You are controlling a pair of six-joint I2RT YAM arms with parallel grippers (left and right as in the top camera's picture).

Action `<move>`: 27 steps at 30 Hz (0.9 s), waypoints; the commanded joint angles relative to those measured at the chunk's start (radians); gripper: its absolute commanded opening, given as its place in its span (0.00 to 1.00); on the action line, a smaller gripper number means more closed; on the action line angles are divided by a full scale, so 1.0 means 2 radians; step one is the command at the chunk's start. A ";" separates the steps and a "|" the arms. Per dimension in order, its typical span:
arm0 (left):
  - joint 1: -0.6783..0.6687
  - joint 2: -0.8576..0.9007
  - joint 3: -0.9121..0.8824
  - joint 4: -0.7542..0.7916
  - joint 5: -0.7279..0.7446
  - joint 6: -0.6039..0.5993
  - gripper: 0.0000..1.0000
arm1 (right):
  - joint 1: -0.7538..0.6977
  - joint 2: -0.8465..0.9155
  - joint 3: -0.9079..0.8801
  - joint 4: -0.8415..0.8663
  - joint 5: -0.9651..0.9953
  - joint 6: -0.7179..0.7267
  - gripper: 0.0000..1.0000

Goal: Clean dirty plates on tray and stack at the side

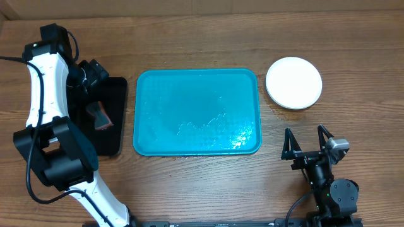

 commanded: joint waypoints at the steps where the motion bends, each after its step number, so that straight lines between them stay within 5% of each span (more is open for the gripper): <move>1: 0.005 -0.005 0.009 0.001 0.000 0.001 1.00 | -0.001 -0.004 -0.005 0.003 0.007 -0.002 1.00; 27: -0.013 -0.005 0.005 -0.089 0.002 0.058 1.00 | -0.001 -0.004 -0.005 0.003 0.007 -0.002 1.00</move>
